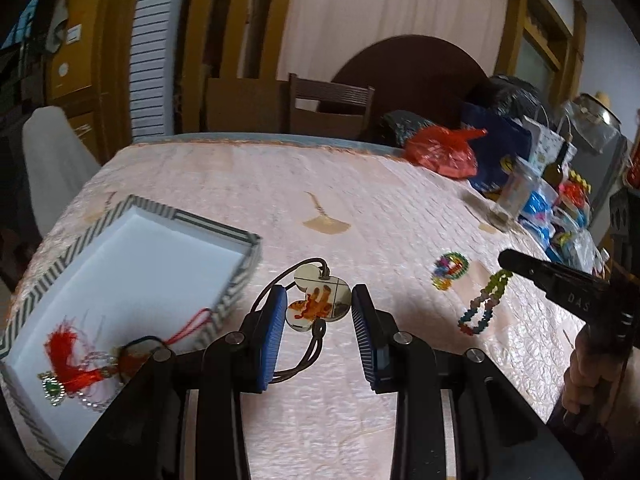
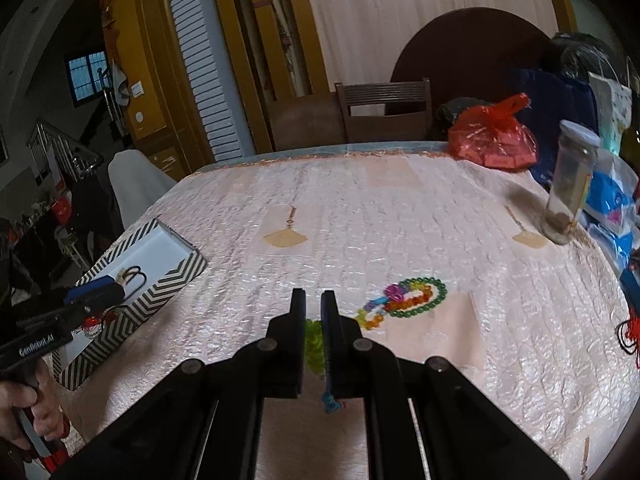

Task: Organize jewelry
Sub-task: 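Carry the charm hair tie and bead strand over the tray and open both tools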

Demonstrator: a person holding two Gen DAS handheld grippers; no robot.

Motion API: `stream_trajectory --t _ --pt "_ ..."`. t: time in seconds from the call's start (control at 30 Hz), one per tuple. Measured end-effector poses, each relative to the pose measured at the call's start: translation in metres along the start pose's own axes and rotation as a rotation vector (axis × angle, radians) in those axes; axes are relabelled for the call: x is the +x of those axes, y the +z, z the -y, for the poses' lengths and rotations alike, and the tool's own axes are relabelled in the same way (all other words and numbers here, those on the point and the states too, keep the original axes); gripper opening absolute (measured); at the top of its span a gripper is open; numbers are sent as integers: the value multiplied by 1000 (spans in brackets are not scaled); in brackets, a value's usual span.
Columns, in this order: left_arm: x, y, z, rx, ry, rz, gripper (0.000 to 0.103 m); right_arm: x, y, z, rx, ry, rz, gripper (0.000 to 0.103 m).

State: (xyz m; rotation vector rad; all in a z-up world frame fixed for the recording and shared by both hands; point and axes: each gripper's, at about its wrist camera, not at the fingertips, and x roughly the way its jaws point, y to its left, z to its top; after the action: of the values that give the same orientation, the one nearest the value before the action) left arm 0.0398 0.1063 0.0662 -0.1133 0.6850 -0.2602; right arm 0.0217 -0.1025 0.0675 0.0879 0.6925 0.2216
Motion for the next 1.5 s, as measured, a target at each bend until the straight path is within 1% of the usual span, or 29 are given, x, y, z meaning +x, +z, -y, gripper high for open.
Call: stream_trajectory --t 0.27,0.57,0.8,0.93,1.1,1.23,1.33,1.43,1.5 --pt "-13 5 -34 -51 55 23 50 9 9 -30 -44 12 -17 7" --pt "-22 1 -76 -104 142 20 50 20 31 -87 -136 59 -13 7" --pt "-32 -9 -109 -141 210 8 50 38 40 -142 -211 123 -23 7" --pt "-39 -24 -136 -187 252 -6 50 48 47 -173 -239 178 -34 7" --pt "-38 -43 -155 -210 300 -43 50 62 59 -207 -240 271 -47 7" --pt "-37 -53 -160 -208 324 -59 50 82 58 -234 -250 320 -90 7" --pt "-35 -61 -163 -222 335 -74 50 97 53 -252 -271 338 -128 7" --pt "-33 -70 -167 -238 338 -90 50 113 43 -266 -284 347 -175 7" --pt "-32 -74 -168 -240 339 -100 50 124 34 -269 -274 363 -208 7"
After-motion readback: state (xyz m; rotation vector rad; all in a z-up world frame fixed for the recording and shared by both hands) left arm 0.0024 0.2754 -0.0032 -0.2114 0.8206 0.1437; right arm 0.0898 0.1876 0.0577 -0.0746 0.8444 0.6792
